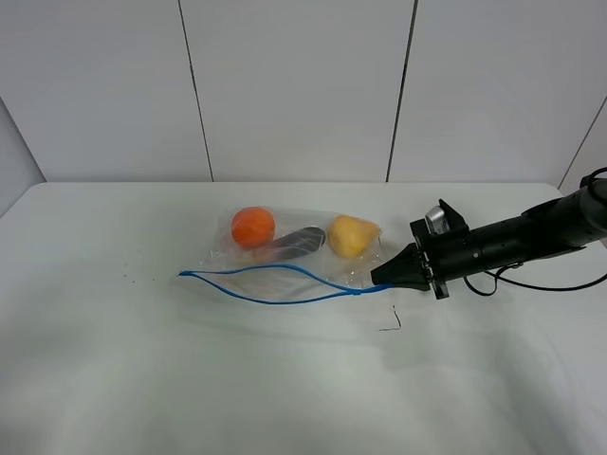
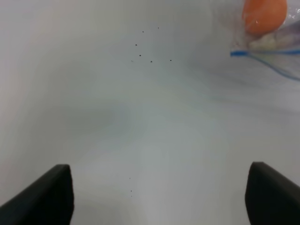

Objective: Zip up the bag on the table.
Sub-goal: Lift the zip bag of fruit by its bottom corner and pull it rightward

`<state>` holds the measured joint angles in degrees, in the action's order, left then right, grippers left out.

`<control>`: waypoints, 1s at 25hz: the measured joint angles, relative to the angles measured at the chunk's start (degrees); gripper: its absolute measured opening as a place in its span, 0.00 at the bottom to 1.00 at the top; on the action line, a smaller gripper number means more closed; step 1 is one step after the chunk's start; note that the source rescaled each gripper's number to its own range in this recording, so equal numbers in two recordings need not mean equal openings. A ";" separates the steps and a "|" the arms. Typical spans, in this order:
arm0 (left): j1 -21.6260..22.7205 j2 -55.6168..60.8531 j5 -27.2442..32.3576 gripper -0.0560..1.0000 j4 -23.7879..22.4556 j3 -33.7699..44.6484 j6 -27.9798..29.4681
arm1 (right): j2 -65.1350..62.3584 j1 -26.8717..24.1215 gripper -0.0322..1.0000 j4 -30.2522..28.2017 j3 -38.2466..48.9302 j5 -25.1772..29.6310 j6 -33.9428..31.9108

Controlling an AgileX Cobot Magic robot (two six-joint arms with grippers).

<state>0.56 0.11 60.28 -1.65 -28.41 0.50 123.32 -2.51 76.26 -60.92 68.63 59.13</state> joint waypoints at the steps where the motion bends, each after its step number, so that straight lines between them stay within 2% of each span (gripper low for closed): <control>1: 0.00 0.00 0.00 1.00 0.00 0.00 0.00 | 0.00 0.00 0.03 0.53 0.00 0.19 -0.47; 7: 0.00 0.00 0.00 1.00 0.00 0.00 0.00 | 0.00 0.00 0.03 1.16 0.00 0.23 -3.91; 25: 0.00 0.00 0.00 1.00 0.00 0.00 0.00 | -5.50 0.00 0.03 2.46 0.00 0.23 -7.06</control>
<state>0.56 0.11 60.28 -1.65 -28.41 0.50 117.82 -2.51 78.71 -60.92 68.86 52.07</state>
